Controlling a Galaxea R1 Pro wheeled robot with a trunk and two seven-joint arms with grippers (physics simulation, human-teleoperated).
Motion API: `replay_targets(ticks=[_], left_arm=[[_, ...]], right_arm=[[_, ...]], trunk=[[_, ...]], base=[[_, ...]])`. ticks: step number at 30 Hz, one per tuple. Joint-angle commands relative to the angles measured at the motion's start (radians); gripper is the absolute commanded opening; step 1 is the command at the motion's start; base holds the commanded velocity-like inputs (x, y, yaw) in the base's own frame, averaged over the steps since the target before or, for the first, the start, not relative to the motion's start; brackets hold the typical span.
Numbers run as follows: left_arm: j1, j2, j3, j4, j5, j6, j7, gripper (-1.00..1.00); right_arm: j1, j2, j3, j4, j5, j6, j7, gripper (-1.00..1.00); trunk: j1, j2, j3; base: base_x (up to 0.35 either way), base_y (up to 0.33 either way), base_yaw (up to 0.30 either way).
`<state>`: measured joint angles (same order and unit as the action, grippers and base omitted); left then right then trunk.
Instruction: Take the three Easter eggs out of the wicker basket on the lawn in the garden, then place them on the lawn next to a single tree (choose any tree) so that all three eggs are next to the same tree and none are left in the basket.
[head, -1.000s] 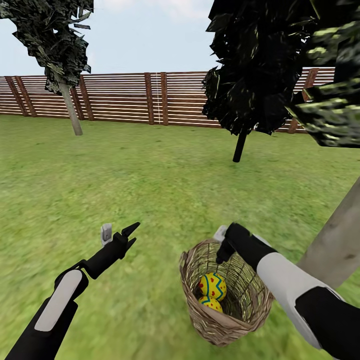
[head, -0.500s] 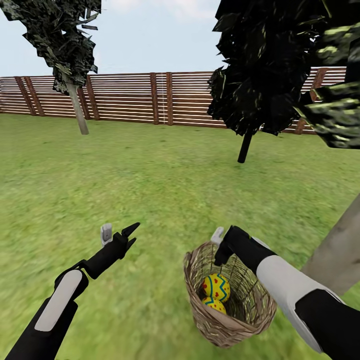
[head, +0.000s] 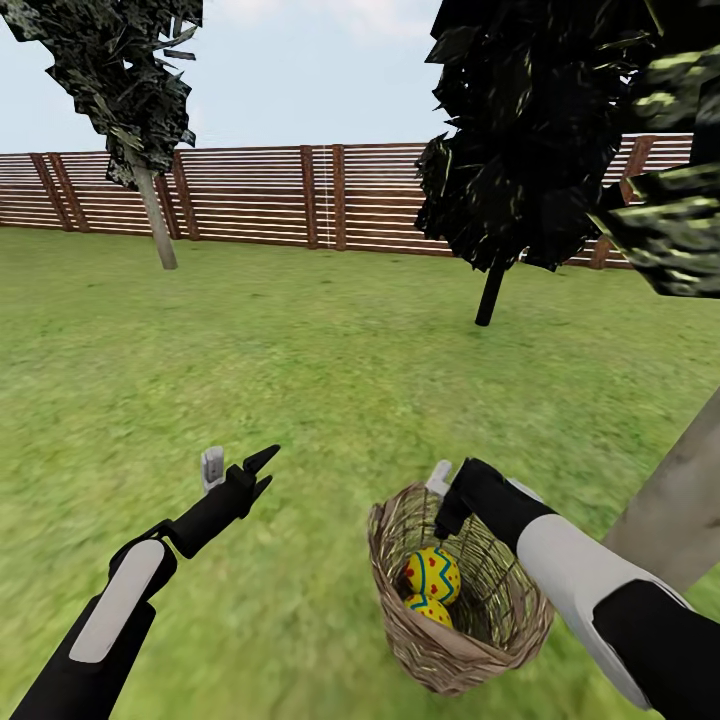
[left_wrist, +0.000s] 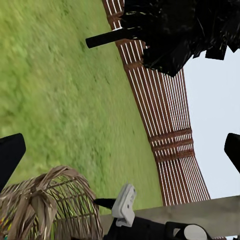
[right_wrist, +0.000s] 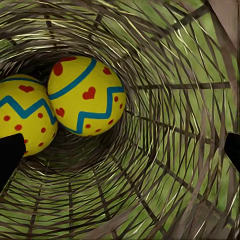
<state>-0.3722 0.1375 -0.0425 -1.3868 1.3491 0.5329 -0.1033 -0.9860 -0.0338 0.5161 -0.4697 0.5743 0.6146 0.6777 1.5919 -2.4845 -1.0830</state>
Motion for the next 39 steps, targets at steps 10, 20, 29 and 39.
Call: replay_targets(ticks=[10, 20, 29, 39], left_arm=[[-0.001, 0.001, -0.001, 0.000, 0.004, 0.002, -0.001, 1.00], [-0.001, 0.001, -0.001, 0.000, 0.004, 0.002, -0.001, 1.00], [-0.001, 0.001, -0.001, 0.000, 0.003, 0.002, 0.000, 1.00], [-0.001, 0.001, -0.001, 0.000, 0.004, 0.004, -0.002, 1.00]], right_arm=[[0.000, 0.007, 0.015, -0.003, 0.116, -0.050, 0.005, 1.00], [0.000, 0.010, 0.016, -0.005, 0.118, -0.082, 0.011, 1.00], [0.000, 0.011, 0.015, -0.006, 0.115, -0.088, 0.014, 1.00], [0.000, 0.009, 0.015, -0.006, 0.120, -0.085, 0.013, 1.00]], trunk=[[0.000, 0.000, -0.001], [0.000, 0.000, -0.001], [0.011, -0.017, -0.034], [0.016, -0.019, -0.073]], base=[[0.000, 0.000, 0.000], [0.000, 0.000, 0.000], [0.000, 0.000, 0.000], [0.000, 0.000, 0.000]])
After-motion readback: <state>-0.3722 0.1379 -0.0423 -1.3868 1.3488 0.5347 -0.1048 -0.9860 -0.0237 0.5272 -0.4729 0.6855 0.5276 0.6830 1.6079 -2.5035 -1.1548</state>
